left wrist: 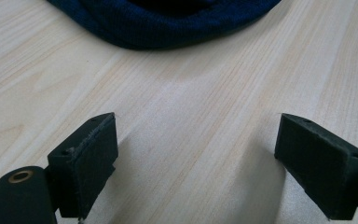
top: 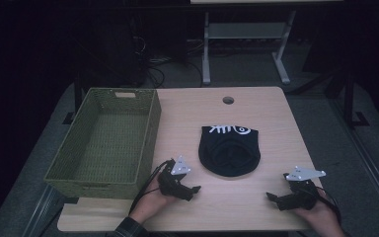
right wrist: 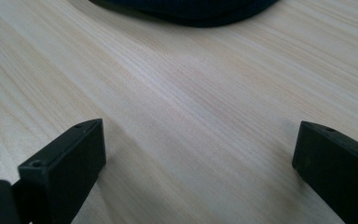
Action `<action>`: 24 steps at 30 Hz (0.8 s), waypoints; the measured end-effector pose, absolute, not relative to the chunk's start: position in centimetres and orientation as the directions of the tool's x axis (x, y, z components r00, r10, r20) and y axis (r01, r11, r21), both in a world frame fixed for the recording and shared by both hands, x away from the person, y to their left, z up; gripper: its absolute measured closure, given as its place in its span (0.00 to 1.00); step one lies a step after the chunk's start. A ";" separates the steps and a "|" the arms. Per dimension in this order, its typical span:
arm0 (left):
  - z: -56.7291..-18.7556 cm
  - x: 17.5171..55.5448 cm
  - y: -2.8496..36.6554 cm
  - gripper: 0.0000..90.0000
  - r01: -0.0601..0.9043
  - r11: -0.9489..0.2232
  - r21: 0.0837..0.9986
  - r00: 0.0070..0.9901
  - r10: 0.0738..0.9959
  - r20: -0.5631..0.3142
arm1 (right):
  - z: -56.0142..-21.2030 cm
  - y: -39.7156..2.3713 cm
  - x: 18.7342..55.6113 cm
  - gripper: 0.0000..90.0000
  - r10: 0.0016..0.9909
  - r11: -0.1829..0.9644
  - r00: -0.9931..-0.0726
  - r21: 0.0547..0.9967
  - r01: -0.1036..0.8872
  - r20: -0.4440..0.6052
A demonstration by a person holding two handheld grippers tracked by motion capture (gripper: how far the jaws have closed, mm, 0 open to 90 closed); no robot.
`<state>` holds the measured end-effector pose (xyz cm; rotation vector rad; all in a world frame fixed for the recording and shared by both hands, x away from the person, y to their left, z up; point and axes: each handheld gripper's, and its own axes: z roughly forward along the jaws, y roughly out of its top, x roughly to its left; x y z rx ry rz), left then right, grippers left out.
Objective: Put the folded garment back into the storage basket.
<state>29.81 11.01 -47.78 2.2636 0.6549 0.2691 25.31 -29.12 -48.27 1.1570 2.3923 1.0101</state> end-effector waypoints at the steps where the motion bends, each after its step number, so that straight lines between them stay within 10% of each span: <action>1: -47.8 29.8 11.0 0.14 0.371 -0.589 0.718 0.849 0.529 -0.005 | -48.3 -29.1 25.3 0.03 0.774 0.430 -0.633 0.705 0.564 0.035; 24: -47.8 30.0 11.0 0.13 0.362 -0.596 0.717 0.856 0.517 -0.002 | -45.4 -29.3 27.3 0.95 0.746 0.433 -0.663 0.717 0.547 0.056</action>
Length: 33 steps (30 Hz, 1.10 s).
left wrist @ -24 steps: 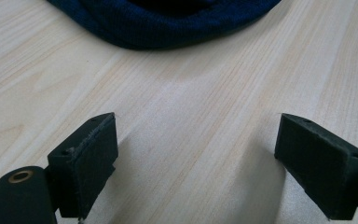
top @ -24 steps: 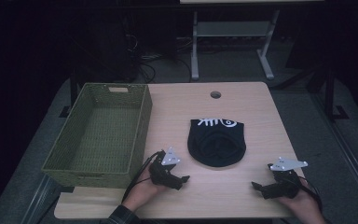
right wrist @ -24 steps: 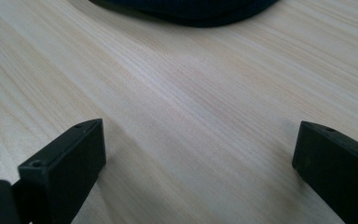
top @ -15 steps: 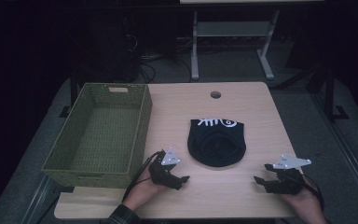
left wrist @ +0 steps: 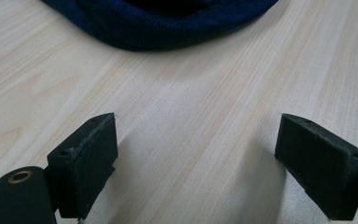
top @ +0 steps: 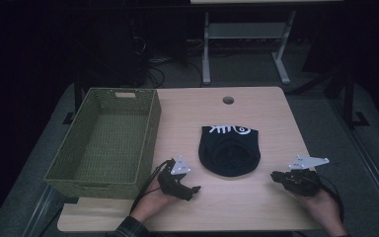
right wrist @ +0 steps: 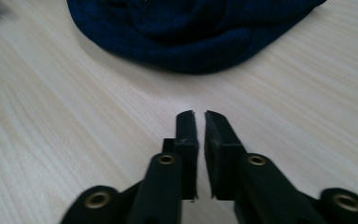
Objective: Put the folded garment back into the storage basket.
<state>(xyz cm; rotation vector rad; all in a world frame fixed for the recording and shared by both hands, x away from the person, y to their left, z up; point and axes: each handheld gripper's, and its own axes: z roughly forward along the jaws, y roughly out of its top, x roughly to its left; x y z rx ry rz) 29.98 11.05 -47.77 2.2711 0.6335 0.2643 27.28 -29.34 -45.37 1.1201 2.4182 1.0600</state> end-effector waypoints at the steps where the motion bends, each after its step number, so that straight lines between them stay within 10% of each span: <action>1: -47.7 30.0 11.0 0.13 0.361 -0.599 0.715 0.857 0.515 -0.001 | -45.2 -29.4 27.5 0.97 0.742 0.432 -0.667 0.720 0.543 0.058; 33: -47.7 30.0 11.2 0.14 0.365 -0.597 0.714 0.853 0.521 0.000 | -42.2 -29.0 34.0 1.00 0.706 0.428 -0.702 0.736 0.525 0.090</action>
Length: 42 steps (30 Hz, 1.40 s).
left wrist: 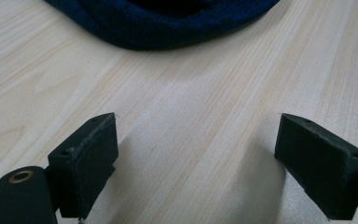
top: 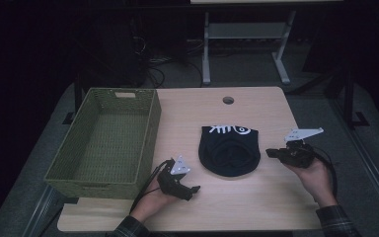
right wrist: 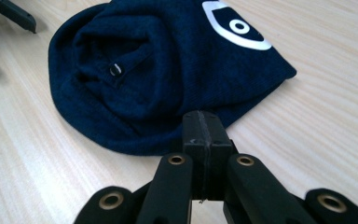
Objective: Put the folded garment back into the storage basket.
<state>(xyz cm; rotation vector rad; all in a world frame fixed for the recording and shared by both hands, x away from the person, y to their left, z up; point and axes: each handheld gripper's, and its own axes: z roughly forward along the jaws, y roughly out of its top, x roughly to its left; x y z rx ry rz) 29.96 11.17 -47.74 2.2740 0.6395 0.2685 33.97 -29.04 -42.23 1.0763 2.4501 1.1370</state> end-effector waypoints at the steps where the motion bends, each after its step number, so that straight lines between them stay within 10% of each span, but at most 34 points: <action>1: -47.7 29.9 11.2 0.14 0.366 -0.596 0.715 0.853 0.522 0.000 | -42.2 -29.0 34.2 1.00 0.706 0.426 -0.702 0.735 0.527 0.094; 42: -47.7 29.7 11.5 0.14 0.365 -0.596 0.715 0.853 0.522 0.001 | -42.5 -27.7 45.0 1.00 0.731 0.406 -0.671 0.712 0.573 0.123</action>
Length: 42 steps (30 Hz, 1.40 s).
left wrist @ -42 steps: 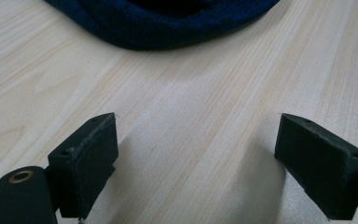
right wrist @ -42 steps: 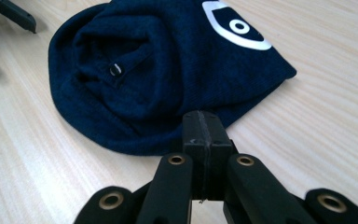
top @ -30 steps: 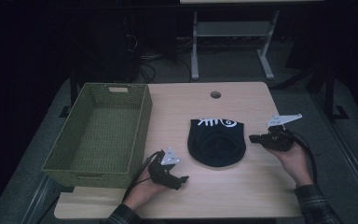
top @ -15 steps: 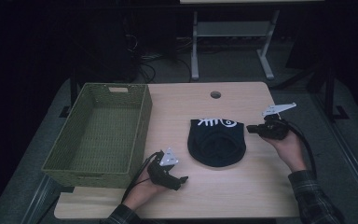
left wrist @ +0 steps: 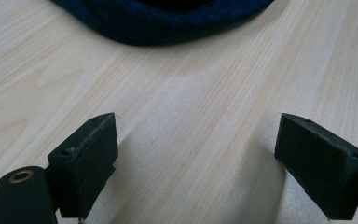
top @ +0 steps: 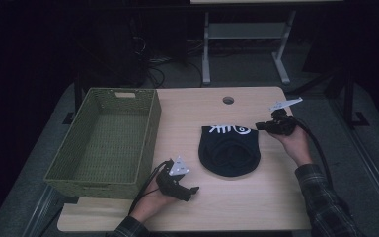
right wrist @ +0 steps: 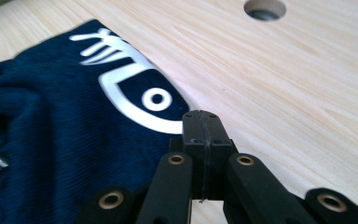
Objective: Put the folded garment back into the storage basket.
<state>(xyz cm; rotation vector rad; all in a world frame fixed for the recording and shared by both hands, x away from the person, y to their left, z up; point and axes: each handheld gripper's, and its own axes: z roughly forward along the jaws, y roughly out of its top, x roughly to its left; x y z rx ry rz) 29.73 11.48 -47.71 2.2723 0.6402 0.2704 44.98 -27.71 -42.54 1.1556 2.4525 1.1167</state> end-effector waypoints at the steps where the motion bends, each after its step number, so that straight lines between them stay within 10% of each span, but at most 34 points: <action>1: -47.7 29.7 11.5 0.14 0.364 -0.596 0.715 0.853 0.522 0.001 | -42.7 -27.7 45.3 1.00 0.735 0.408 -0.667 0.707 0.578 0.122; 42: -47.7 29.7 11.5 0.14 0.365 -0.594 0.716 0.852 0.523 -0.001 | -45.6 -28.1 45.6 1.00 0.713 0.473 -0.691 0.647 0.598 0.117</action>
